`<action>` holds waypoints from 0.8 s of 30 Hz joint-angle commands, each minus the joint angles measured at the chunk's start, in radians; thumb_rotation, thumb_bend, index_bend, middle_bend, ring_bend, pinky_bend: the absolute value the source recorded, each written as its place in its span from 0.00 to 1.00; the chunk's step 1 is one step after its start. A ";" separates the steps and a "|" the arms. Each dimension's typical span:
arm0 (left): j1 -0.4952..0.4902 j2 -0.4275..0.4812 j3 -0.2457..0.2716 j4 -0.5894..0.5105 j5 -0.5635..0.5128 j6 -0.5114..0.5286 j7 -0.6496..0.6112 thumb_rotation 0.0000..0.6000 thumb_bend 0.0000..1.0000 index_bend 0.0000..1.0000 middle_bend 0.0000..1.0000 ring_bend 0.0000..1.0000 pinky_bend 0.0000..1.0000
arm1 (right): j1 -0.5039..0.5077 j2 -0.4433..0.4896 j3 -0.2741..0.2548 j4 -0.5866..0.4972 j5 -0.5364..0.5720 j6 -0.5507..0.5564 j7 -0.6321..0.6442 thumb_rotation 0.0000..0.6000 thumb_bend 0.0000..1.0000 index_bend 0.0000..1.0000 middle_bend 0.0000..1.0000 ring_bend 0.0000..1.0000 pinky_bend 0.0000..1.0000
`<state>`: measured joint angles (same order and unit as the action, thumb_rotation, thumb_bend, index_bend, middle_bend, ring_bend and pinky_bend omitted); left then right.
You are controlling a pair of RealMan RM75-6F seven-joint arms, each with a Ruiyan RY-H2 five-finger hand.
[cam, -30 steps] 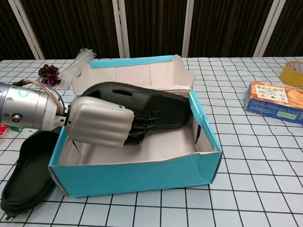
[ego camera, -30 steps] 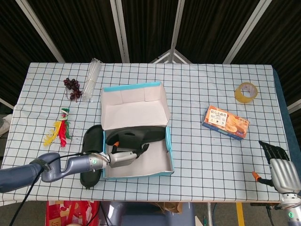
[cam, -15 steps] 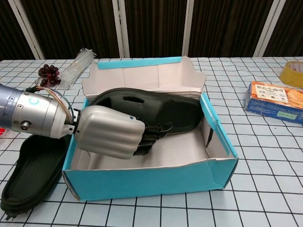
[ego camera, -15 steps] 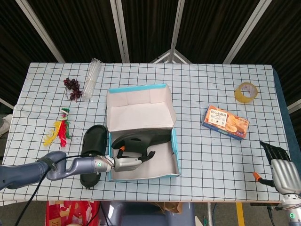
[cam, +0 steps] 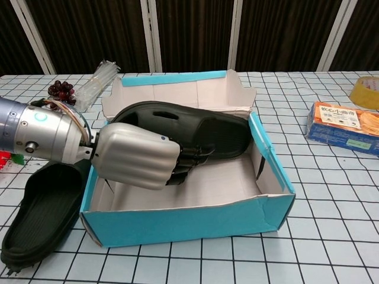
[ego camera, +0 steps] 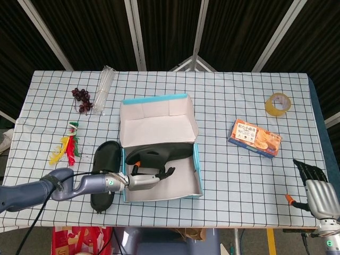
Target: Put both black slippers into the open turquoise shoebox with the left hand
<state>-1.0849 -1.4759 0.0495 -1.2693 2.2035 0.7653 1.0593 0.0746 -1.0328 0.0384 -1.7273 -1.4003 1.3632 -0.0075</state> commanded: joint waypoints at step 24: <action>0.010 0.008 -0.011 -0.012 -0.025 -0.008 0.060 1.00 0.38 0.31 0.35 0.10 0.10 | -0.004 -0.002 0.000 0.000 0.003 0.003 -0.002 1.00 0.24 0.10 0.13 0.12 0.09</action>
<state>-1.0755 -1.4679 0.0393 -1.2805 2.1786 0.7560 1.1181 0.0703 -1.0345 0.0380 -1.7275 -1.3974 1.3663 -0.0099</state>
